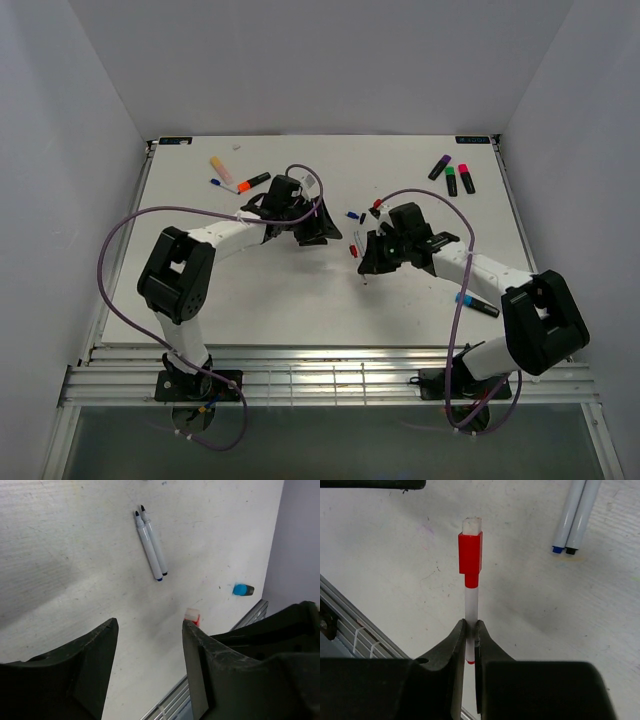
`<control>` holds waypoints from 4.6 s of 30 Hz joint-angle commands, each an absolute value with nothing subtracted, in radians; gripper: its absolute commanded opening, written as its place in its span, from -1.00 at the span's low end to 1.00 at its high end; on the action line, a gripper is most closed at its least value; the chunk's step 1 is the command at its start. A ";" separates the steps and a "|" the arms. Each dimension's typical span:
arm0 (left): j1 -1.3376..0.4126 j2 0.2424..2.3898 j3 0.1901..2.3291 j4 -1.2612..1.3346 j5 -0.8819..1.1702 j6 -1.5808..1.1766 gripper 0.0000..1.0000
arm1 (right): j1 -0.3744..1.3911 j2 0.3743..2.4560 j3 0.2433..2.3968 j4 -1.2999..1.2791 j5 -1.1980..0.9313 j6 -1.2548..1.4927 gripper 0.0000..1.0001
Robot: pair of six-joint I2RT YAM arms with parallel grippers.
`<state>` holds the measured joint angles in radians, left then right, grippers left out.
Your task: Open the pen caps
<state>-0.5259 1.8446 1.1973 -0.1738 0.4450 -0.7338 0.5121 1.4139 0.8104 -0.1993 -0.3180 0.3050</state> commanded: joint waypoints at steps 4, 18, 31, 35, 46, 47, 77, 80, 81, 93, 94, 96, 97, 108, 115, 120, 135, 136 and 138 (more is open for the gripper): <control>-0.531 1.753 1.118 -0.074 0.526 -0.762 0.25 | 0.563 1.483 0.902 -0.133 -0.376 0.376 -0.85; -0.534 1.744 1.060 -0.009 0.595 -0.799 0.20 | 0.589 1.586 0.943 -0.015 -0.449 0.486 -0.85; -0.534 1.747 1.046 0.026 0.603 -0.838 -0.09 | 0.598 1.612 0.930 0.051 -0.443 0.523 -0.85; -0.534 1.746 1.042 0.028 0.600 -0.838 -0.24 | 0.600 1.615 0.923 0.061 -0.448 0.529 -0.85; -0.534 1.770 1.066 -0.026 0.577 -0.844 -1.00 | 0.604 1.606 0.907 0.049 -0.426 0.500 -0.42; -0.532 1.773 1.069 -0.026 0.580 -0.847 -1.00 | 0.607 1.612 0.910 0.048 -0.423 0.500 -0.35; -0.462 1.841 1.328 -0.251 0.407 -0.785 -1.00 | 0.812 1.506 0.882 -0.100 0.082 0.368 -0.85; -0.456 1.842 1.339 -0.302 0.362 -0.769 -1.00 | 0.734 1.508 0.841 -0.014 -0.101 0.376 -0.85; -0.451 1.844 1.339 -0.304 0.351 -0.765 -1.00 | 0.714 1.508 0.824 0.041 -0.268 0.385 -0.85; -0.434 1.853 1.318 -0.302 0.316 -0.776 -1.00 | 0.692 1.545 0.823 -0.007 -0.095 0.405 -0.85; -0.428 1.852 1.312 -0.305 0.305 -0.794 -1.00 | 0.725 1.546 0.860 -0.188 0.083 0.379 -0.85; -0.416 1.858 1.308 -0.336 0.279 -0.811 -1.00 | 0.797 1.545 0.922 -0.289 0.422 0.383 -0.85; -0.410 1.861 1.308 -0.345 0.275 -0.821 -1.00 | 0.810 1.526 0.923 -0.313 0.478 0.390 -0.85; -0.365 1.792 1.192 -0.161 0.374 -0.858 -1.00 | 0.761 1.486 0.802 -0.005 -0.161 0.339 -0.85; -0.319 1.658 1.051 0.044 0.402 -0.893 -1.00 | 0.696 1.509 0.684 0.360 -0.639 0.536 -0.85; -0.314 1.647 1.054 -0.012 0.333 -0.925 -1.00 | 0.696 1.517 0.684 0.400 -0.713 0.583 -0.85; -0.382 1.827 1.195 -0.080 0.426 -0.795 -1.00 | 0.696 1.575 0.957 -0.173 0.090 0.316 -0.85; -0.387 1.841 1.225 -0.098 0.423 -0.790 -1.00 | 0.696 1.583 0.962 -0.176 0.104 0.316 -0.84; -0.403 1.877 1.255 -0.112 0.419 -0.781 -1.00 | 0.698 1.601 0.965 -0.172 0.136 0.316 -0.84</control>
